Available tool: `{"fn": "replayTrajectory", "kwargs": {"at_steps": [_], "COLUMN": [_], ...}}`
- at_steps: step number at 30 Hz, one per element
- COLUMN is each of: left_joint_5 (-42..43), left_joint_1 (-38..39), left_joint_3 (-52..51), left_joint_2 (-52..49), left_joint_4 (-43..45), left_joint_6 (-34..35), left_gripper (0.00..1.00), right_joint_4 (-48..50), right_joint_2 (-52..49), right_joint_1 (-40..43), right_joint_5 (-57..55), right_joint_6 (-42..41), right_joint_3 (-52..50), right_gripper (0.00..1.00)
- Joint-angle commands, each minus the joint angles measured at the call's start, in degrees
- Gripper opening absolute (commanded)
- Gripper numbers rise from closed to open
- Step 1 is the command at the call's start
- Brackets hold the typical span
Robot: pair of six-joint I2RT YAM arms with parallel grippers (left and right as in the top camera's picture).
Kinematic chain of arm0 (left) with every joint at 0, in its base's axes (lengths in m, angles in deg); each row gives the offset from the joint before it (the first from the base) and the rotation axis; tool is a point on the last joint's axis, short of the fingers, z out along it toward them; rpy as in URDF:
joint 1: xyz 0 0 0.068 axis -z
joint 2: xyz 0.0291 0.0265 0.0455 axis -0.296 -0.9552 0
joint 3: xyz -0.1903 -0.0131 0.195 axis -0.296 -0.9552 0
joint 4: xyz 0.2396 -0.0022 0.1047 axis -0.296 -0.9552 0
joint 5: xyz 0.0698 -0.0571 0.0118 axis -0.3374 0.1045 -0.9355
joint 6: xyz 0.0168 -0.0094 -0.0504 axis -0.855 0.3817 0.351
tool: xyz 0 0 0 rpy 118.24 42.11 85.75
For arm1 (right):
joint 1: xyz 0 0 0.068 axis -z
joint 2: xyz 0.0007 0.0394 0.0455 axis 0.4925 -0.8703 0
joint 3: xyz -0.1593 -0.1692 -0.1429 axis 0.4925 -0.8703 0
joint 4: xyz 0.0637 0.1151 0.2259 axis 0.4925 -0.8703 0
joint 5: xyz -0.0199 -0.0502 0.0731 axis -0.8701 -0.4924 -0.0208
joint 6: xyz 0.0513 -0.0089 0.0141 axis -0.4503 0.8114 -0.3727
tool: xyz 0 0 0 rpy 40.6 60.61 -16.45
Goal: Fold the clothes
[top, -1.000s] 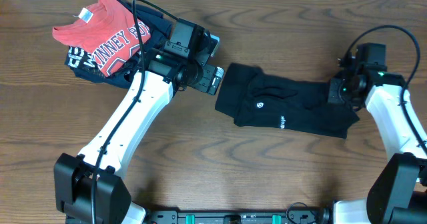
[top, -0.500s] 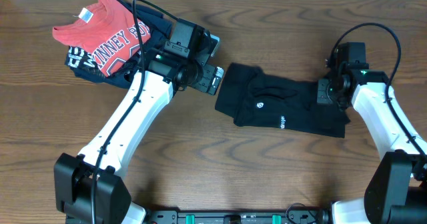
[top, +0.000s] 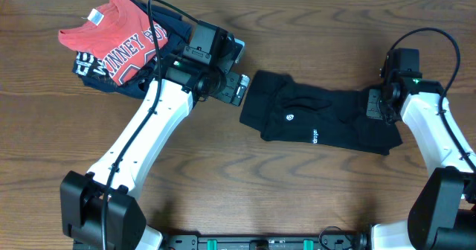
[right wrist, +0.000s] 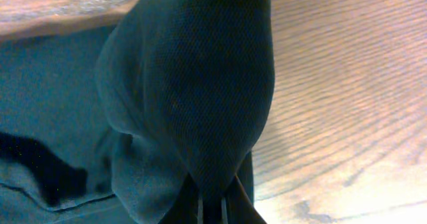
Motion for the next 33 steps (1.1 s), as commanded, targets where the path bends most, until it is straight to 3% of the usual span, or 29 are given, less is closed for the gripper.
{"fn": "replayTrajectory", "kwargs": {"at_steps": [1,7,14,22,33], "left_joint_5": [0.33,0.33,0.33,0.33,0.33], "left_joint_1": [-0.04,-0.04,-0.04,-0.04,-0.04], "left_joint_3": [1.29,1.29,1.29,1.29,1.29], "left_joint_2": [0.39,0.39,0.39,0.39,0.39], "left_joint_4": [-0.22,-0.37,-0.55,-0.61,-0.63], "left_joint_6": [0.55,0.55,0.55,0.52,0.52], "left_gripper": [0.86,0.86,0.86,0.86,0.86], "right_joint_4": [0.33,0.28,-0.83,3.37,3.74], "right_joint_2": [-0.13,-0.11,0.22,0.52,0.52], "right_joint_1": [-0.87,-3.41,1.03,7.41,4.79], "right_joint_5": [2.75,0.92,-6.19,-6.34,-1.33], "right_joint_6": [-0.42,-0.20,-0.22,6.08,8.52], "right_joint_3": [0.07,0.07,0.17,0.44,0.42], "right_gripper": [0.01,0.01,0.01,0.01,0.01]}}
